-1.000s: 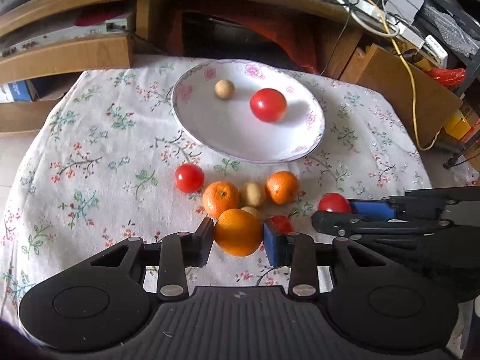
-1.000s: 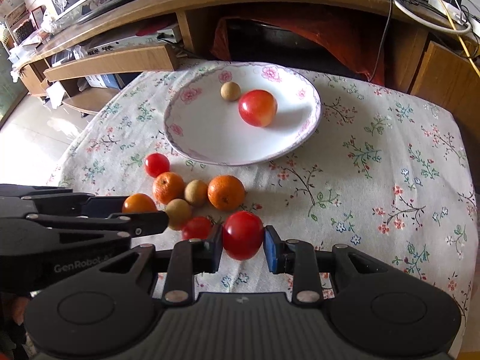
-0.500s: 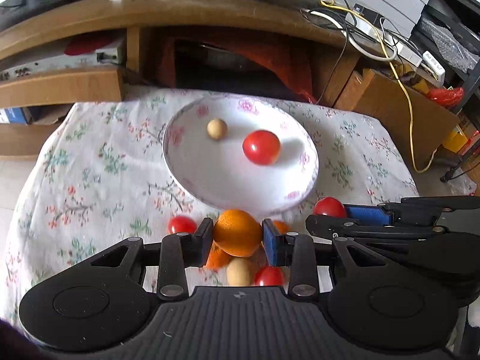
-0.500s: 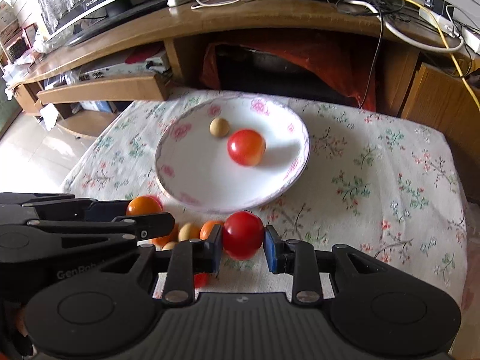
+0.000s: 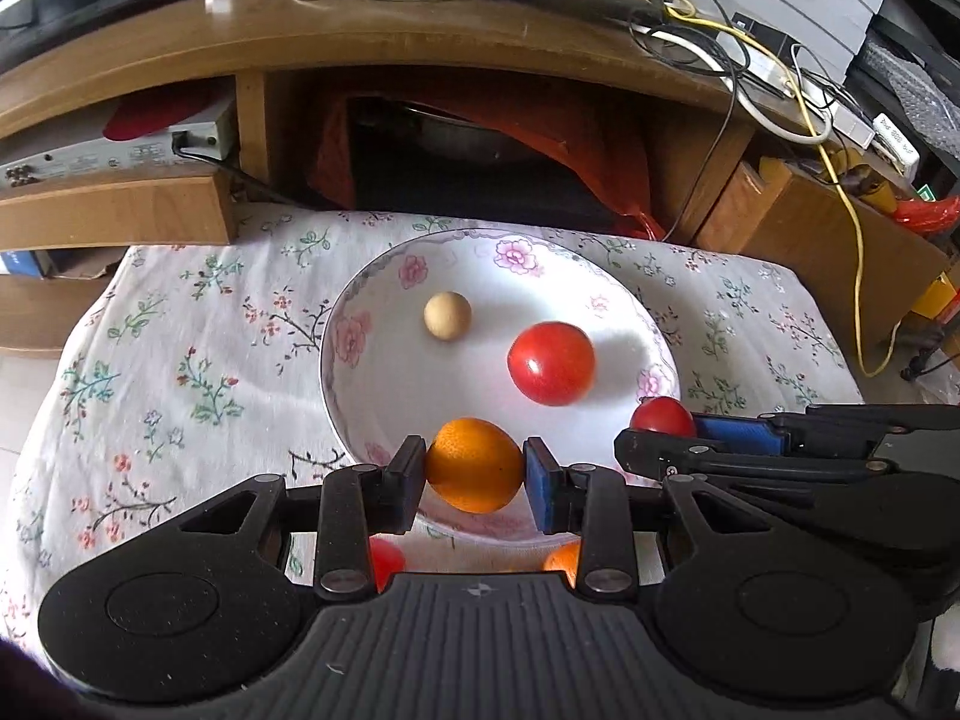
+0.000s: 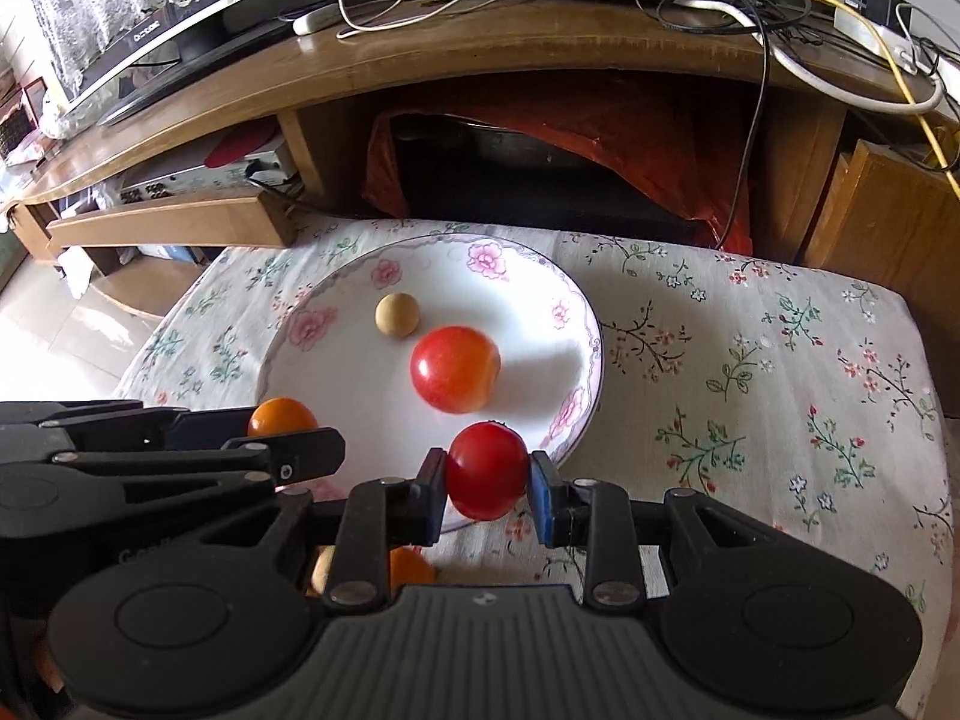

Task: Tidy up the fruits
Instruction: 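Carry the tomato and orange over the white bowl with both tools, then open both tools to drop the tomato and orange into the bowl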

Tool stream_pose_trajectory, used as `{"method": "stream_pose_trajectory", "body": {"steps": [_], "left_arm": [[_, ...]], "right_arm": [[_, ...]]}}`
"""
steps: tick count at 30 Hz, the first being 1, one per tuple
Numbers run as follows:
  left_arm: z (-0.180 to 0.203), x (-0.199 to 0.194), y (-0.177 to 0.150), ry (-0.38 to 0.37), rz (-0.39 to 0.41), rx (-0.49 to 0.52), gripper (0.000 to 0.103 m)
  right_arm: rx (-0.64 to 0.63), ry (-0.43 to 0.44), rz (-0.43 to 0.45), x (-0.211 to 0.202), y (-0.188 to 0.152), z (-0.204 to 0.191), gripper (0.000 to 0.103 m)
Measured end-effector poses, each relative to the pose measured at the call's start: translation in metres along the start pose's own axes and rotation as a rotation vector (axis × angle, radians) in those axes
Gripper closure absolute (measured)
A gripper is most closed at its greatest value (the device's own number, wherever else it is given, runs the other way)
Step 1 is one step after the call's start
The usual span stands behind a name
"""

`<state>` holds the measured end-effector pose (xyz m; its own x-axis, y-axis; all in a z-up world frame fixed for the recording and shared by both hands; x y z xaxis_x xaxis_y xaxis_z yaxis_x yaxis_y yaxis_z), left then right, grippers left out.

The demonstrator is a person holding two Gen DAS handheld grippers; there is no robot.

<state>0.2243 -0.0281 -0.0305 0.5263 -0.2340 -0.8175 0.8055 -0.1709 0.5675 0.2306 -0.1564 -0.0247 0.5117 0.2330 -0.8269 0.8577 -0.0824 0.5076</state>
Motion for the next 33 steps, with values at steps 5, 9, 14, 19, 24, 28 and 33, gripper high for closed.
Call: {"method": "stream_pose_trajectory", "body": {"steps": [5,9,14,19,24,28,33], "left_arm": [[-0.004,0.007,0.003,0.011,-0.003,-0.005,0.061],[-0.006,0.014,0.003,0.028,-0.01,0.006,0.061],[-0.007,0.022,0.0,0.035,-0.018,0.009,0.061],[-0.006,0.024,0.0,0.044,-0.018,0.02,0.061],[-0.006,0.024,0.0,0.055,-0.015,0.03,0.061],[-0.006,0.024,0.0,0.056,-0.014,0.035,0.061],[-0.006,0.022,0.001,0.061,-0.013,0.034,0.059]], "right_arm": [[-0.003,0.01,0.016,0.007,0.004,0.0,0.082],[-0.03,-0.004,0.037,0.012,0.003,-0.002,0.082],[-0.039,-0.002,0.043,0.017,0.004,-0.002,0.082],[-0.04,-0.004,0.053,0.02,0.005,0.0,0.082],[-0.06,-0.014,0.064,0.021,0.004,-0.002,0.082],[-0.071,-0.018,0.065,0.021,0.004,-0.002,0.082],[-0.082,-0.031,0.068,0.02,0.004,-0.004,0.081]]}}
Point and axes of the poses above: each gripper's, at about its wrist camera, not at the fingertips, and x roughly the way its jaws point, z to its right, y to its top, the point moved 4 cm from there along x, roughly the way its jaws point, and after that the axes turned 6 degrees about x, right-handed, at the moved point
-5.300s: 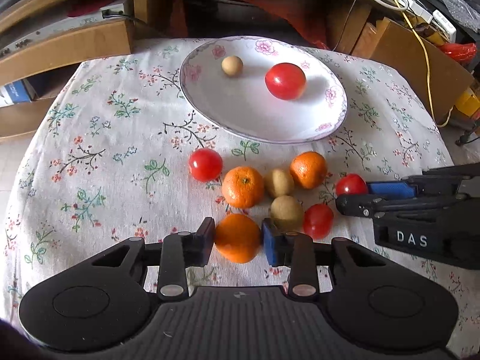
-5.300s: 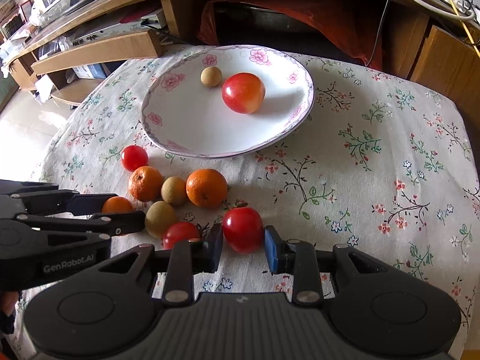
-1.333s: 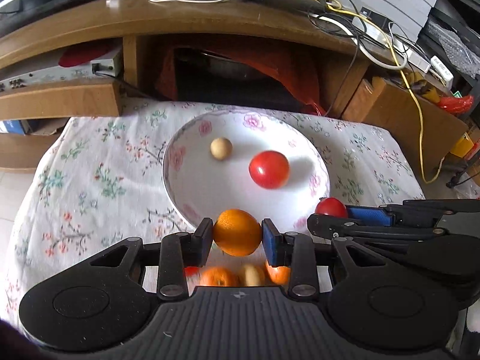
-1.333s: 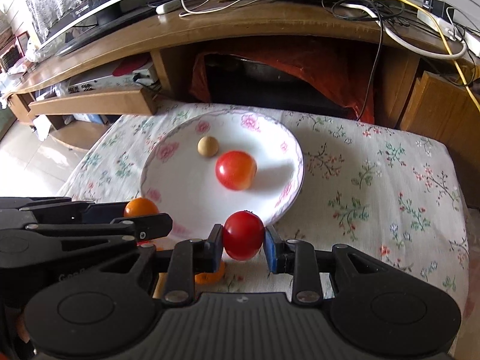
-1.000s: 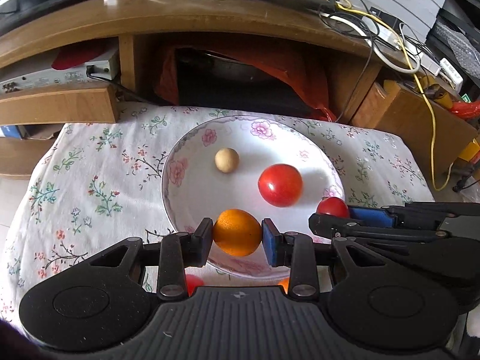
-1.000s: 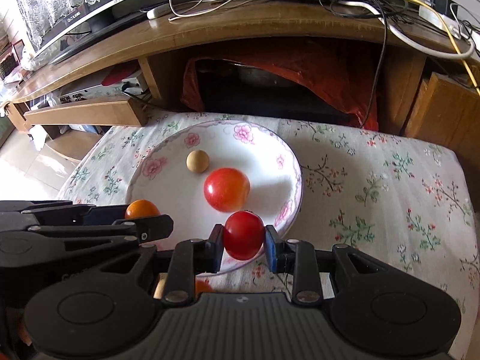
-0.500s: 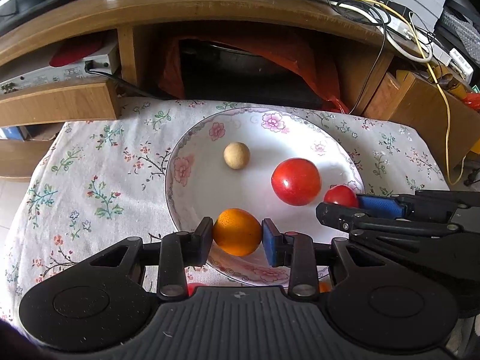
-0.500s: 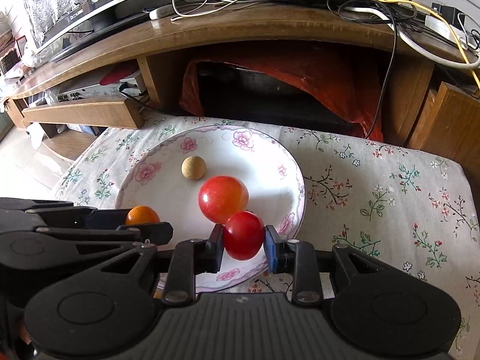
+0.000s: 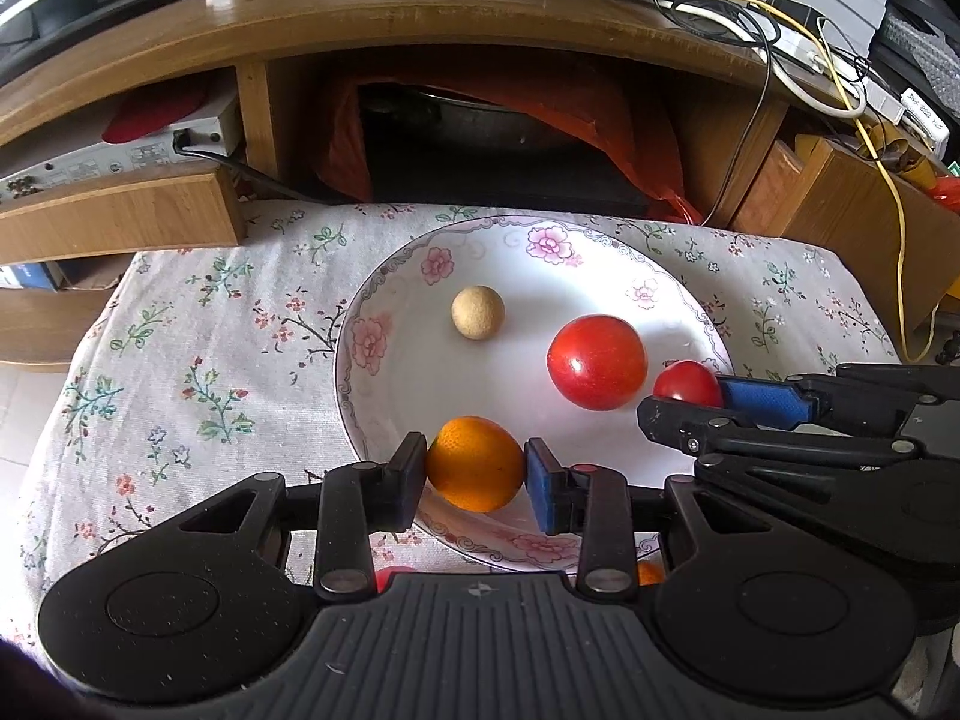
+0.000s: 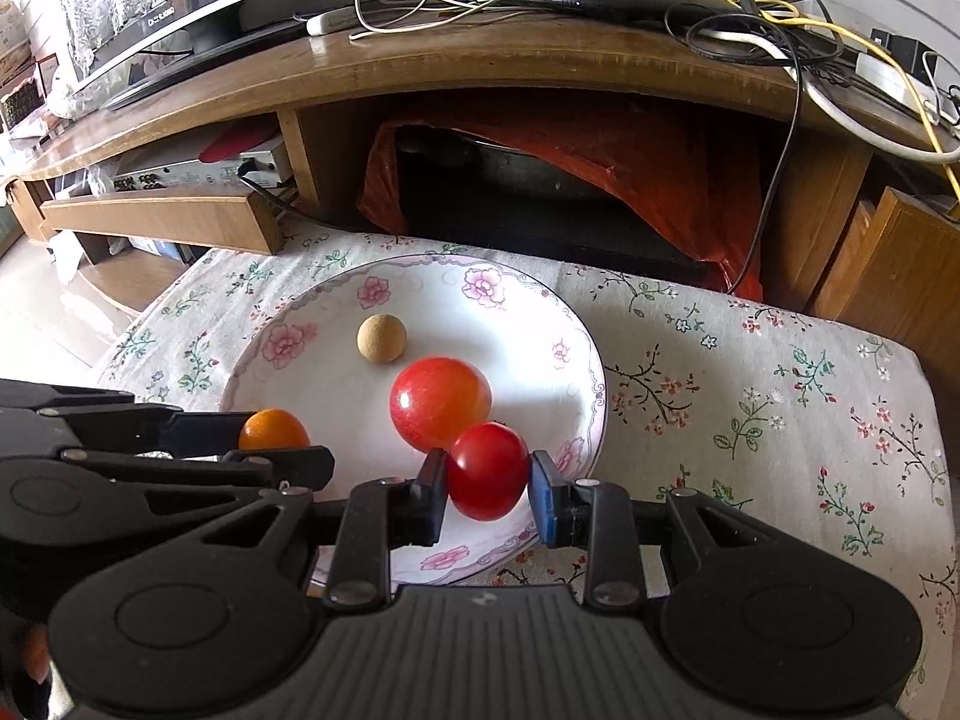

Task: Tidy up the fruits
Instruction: 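Open both tools to drop the tomato and orange into the bowl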

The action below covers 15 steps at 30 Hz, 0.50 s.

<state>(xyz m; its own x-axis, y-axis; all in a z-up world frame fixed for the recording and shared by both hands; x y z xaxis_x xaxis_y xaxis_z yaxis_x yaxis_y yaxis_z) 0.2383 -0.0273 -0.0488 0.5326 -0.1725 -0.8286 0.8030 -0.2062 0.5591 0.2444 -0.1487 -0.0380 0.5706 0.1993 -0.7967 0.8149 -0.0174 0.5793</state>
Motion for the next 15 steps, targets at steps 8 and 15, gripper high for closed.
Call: {"method": "stream_pose_trajectory", "body": {"steps": [8,15], "left_arm": [[-0.005,-0.007,0.003,0.002,0.02,-0.021,0.052],[-0.004,-0.021,0.008,-0.007,0.053,-0.027,0.048]], "right_arm": [[0.014,0.004,0.029,-0.006,0.004,0.001,0.081],[0.058,0.042,0.062,-0.022,0.013,0.005,0.08]]}}
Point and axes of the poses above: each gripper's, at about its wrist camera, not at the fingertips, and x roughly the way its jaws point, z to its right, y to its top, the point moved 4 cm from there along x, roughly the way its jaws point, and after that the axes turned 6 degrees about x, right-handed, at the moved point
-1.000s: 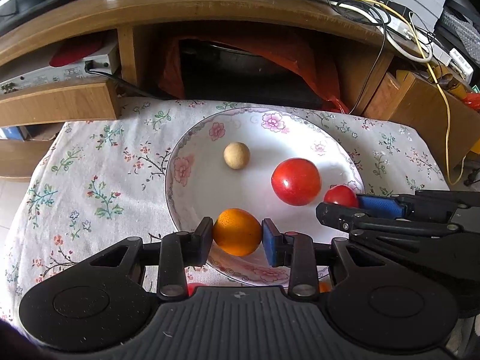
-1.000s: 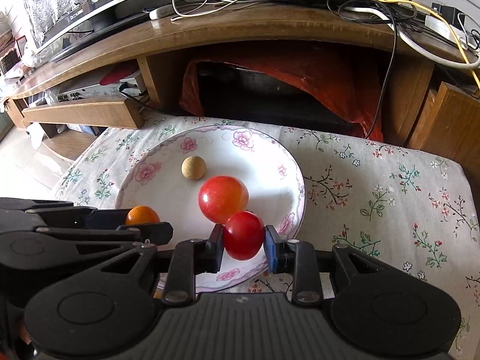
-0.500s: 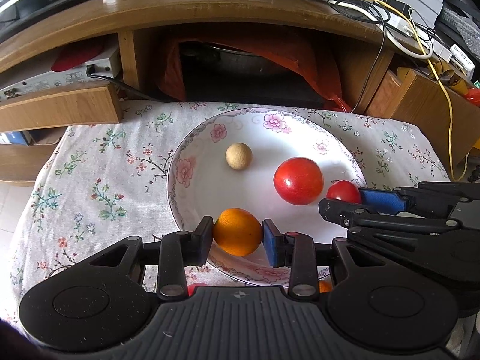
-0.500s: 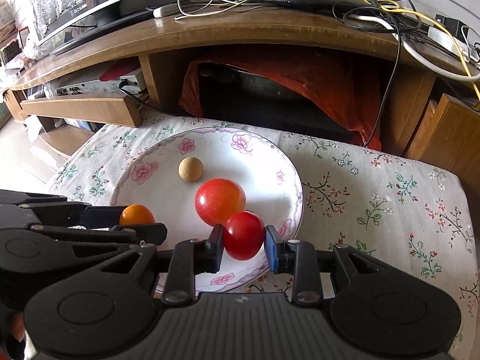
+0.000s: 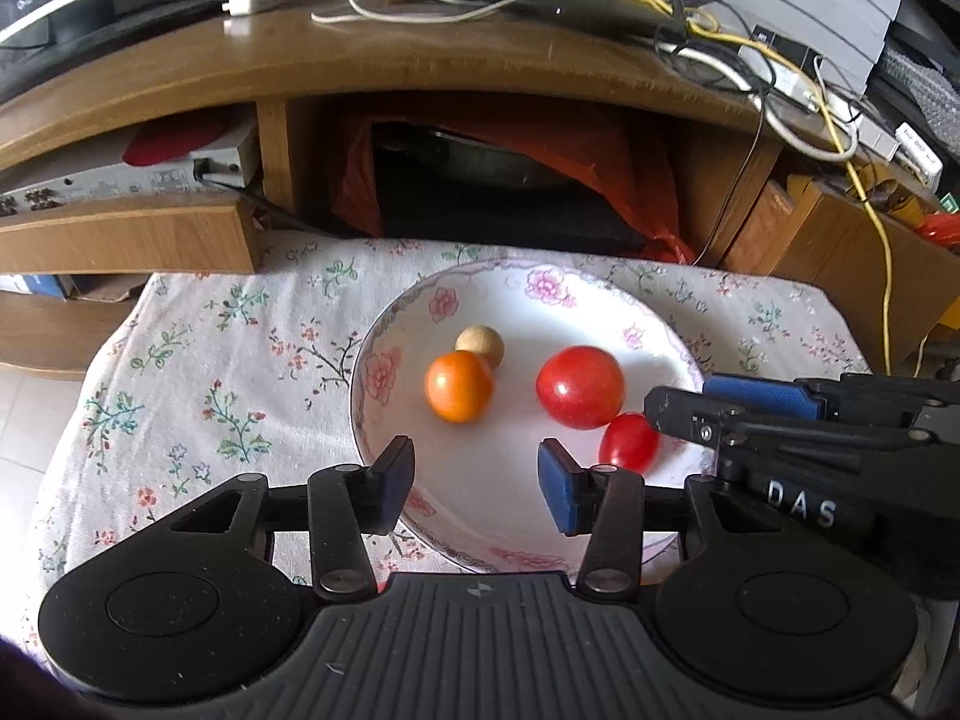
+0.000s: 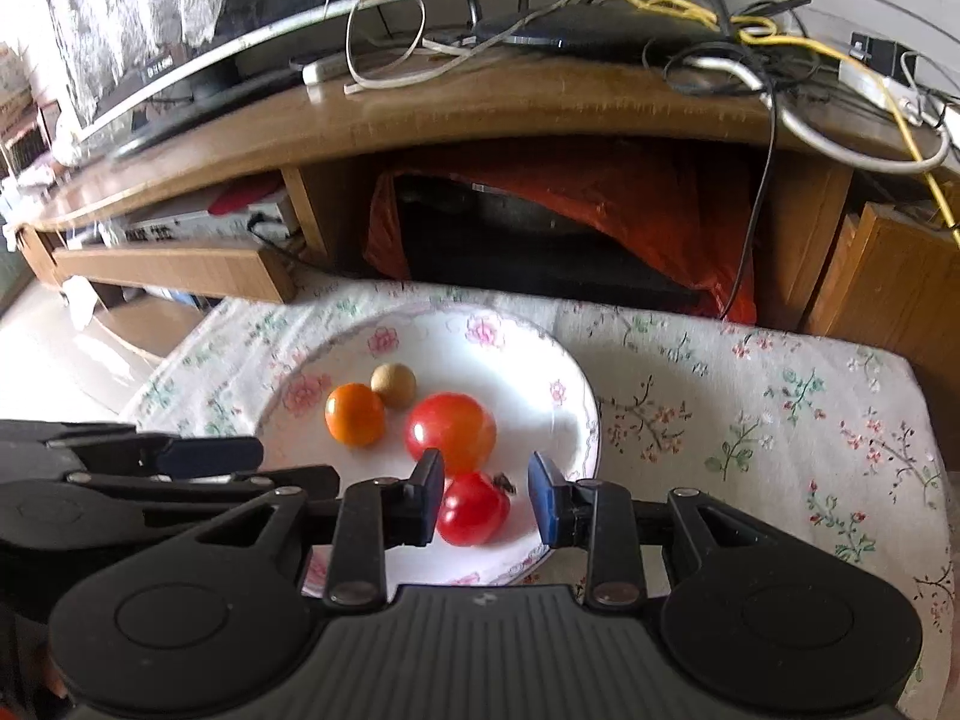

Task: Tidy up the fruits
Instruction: 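Open both tools to drop the tomato and orange into the bowl, then move both tools back toward the remaining fruit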

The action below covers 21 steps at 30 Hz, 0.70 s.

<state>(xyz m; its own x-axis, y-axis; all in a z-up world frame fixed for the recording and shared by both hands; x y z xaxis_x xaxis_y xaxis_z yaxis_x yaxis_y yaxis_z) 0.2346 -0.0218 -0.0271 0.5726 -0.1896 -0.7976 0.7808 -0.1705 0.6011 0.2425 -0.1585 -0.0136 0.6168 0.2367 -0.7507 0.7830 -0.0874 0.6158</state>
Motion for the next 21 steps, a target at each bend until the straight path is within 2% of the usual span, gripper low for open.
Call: {"method": "stream_pose_trajectory", "body": {"steps": [8,21], "left_arm": [[0.004,-0.018,-0.002,0.001,0.019,0.015,0.045],[-0.007,-0.044,-0.022,0.018,0.011,0.031,0.041]], "right_arm": [[0.008,0.008,0.034,-0.02,0.006,-0.004,0.08],[-0.032,-0.002,0.01,-0.043,-0.015,-0.027,0.078]]}}
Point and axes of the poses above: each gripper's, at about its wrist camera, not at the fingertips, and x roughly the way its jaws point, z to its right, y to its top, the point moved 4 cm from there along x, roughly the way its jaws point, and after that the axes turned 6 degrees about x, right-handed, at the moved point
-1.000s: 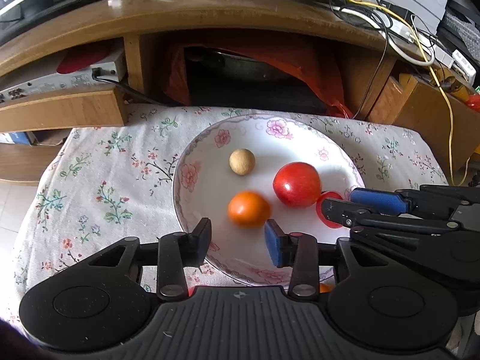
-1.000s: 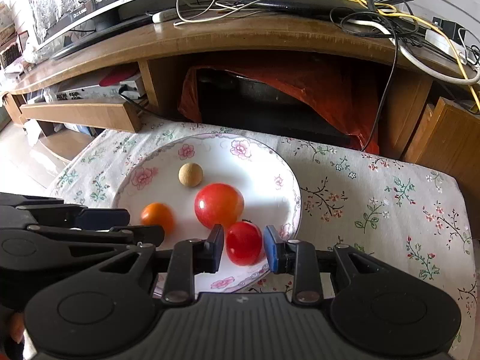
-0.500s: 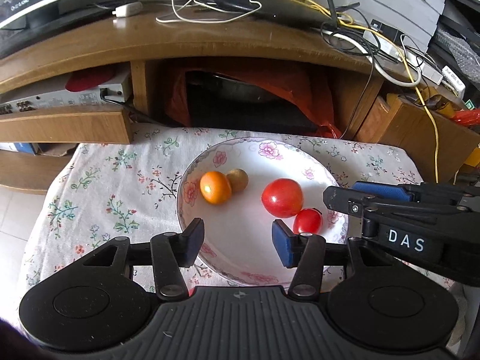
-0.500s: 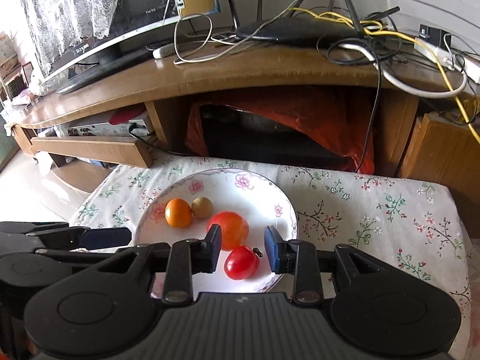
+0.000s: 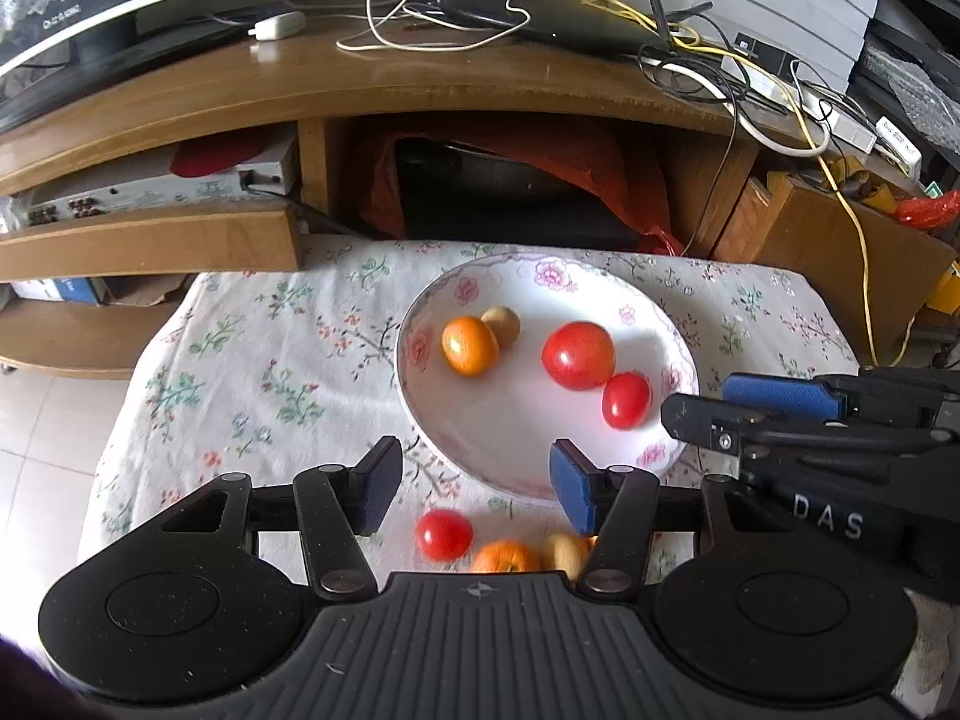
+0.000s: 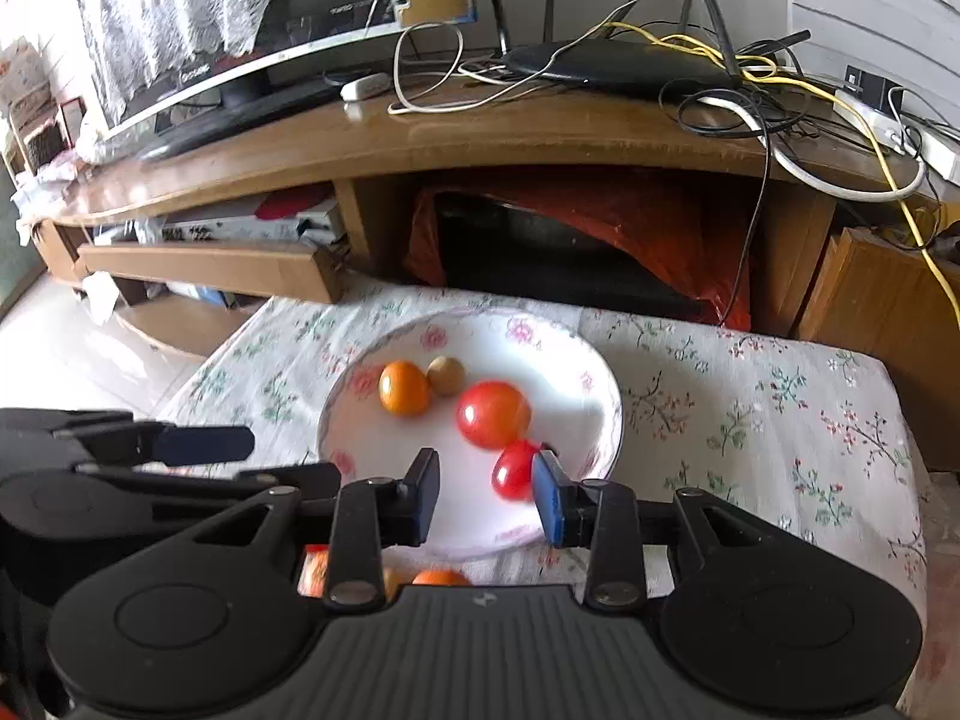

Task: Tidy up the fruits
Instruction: 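Move both tools back toward the remaining fruit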

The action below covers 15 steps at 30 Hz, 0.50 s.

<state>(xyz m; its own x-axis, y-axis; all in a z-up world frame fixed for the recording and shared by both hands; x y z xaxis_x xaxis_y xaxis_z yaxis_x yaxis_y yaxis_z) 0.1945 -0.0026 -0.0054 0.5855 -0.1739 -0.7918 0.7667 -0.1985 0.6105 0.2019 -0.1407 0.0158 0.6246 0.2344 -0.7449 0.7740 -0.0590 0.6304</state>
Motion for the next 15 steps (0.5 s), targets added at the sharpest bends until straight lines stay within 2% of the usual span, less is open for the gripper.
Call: {"method": "stream_pose_trajectory", "body": {"steps": [15], "left_arm": [[0.0,-0.016,-0.033,-0.026,-0.069,0.004,0.04]], "right_arm": [[-0.011,-0.003,-0.067,-0.018,-0.036,-0.015,0.077]]}}
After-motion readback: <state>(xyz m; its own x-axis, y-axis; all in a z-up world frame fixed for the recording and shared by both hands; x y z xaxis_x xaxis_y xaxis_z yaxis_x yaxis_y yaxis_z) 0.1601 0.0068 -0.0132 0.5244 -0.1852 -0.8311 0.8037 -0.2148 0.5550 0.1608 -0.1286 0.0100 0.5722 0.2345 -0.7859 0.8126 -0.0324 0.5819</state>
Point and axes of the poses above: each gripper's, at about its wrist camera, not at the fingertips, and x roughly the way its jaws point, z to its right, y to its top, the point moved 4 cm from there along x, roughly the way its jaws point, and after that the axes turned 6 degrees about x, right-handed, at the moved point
